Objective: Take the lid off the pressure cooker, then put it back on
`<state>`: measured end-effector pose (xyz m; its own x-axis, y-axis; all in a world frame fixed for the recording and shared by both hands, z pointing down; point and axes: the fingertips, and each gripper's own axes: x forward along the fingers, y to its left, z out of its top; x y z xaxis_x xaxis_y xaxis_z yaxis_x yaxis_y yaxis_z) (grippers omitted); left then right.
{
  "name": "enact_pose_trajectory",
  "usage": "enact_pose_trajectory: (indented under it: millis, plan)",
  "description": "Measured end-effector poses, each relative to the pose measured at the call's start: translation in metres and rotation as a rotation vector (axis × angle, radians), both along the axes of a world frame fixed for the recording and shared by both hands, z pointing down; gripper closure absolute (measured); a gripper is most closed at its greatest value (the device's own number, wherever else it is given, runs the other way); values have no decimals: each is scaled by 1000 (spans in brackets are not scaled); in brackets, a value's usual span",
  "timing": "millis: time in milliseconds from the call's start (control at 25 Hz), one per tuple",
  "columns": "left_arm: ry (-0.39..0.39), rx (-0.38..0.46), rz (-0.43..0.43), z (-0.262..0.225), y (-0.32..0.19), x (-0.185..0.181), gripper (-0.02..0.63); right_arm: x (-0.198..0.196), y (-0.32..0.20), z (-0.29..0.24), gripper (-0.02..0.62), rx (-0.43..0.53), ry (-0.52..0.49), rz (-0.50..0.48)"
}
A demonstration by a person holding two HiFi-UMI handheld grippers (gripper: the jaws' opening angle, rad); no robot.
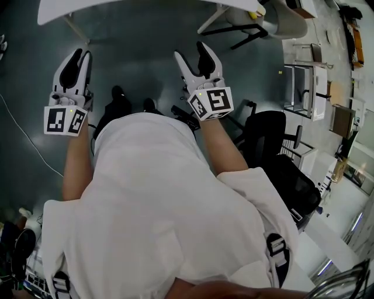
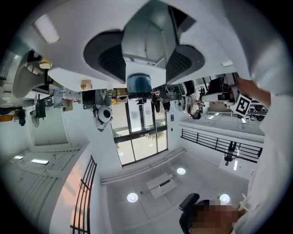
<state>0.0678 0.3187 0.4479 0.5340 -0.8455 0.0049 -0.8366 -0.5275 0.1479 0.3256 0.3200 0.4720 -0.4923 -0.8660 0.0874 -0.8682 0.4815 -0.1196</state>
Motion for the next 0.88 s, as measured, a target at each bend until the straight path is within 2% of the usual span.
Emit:
enact_pose_trajectory:
  millis: [240, 280, 600, 880]
  plan:
    - [-30, -83, -44, 36, 23, 4, 509, 22, 22, 23, 320, -27, 3, 10]
    - [-26, -87, -40, 38, 25, 3, 509, 22, 24, 23, 379, -25, 4, 15]
    - [-10, -72, 30, 35, 17, -3, 509, 12, 21, 11, 385, -4, 15, 79]
    - [8, -77, 28, 32, 24, -28, 509, -16, 22, 10, 385, -11, 38, 63]
